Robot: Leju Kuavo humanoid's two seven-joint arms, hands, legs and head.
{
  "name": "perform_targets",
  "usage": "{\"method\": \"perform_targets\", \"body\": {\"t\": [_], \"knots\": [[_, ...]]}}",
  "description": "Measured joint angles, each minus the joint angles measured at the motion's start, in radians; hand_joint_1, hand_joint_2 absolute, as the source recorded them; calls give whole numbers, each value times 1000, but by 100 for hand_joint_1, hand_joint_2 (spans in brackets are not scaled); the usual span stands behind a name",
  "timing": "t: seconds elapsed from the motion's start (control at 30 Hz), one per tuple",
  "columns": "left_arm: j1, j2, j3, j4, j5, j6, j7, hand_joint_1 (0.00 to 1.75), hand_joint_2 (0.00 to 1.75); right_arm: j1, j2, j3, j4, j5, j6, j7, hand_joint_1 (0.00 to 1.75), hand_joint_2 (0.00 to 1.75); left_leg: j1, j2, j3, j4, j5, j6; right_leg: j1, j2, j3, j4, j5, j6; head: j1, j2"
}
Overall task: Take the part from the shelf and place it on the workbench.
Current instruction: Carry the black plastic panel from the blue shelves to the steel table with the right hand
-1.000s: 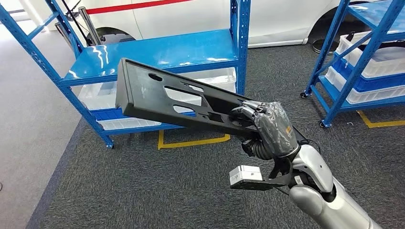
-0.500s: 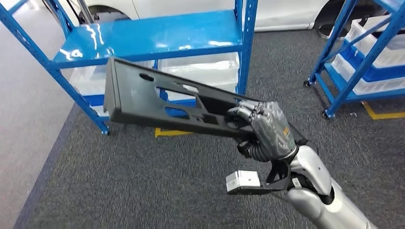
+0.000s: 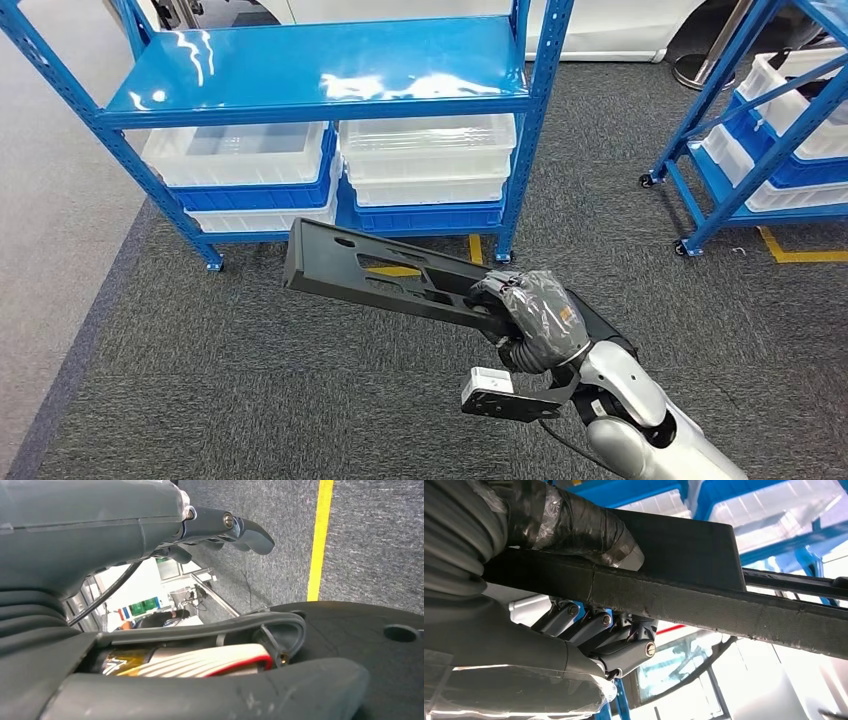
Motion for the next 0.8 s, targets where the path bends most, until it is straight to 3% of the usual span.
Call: {"method": "perform_targets", "body": {"t": [0.47, 0.8], "knots": [[6, -2, 0, 0, 4, 3, -4, 0, 175, 48, -24, 2, 10, 9, -16, 14, 175, 175, 0, -2, 9, -10, -7, 9, 0, -1, 21, -29, 3, 9, 0, 0], [7, -2, -1, 0, -3, -4, -5, 0, 175, 45, 6, 16, 19, 48, -25, 39, 175, 175, 0, -3, 12, -10, -9, 12, 0, -3, 26, -34, 4, 12, 0, 0]]}}
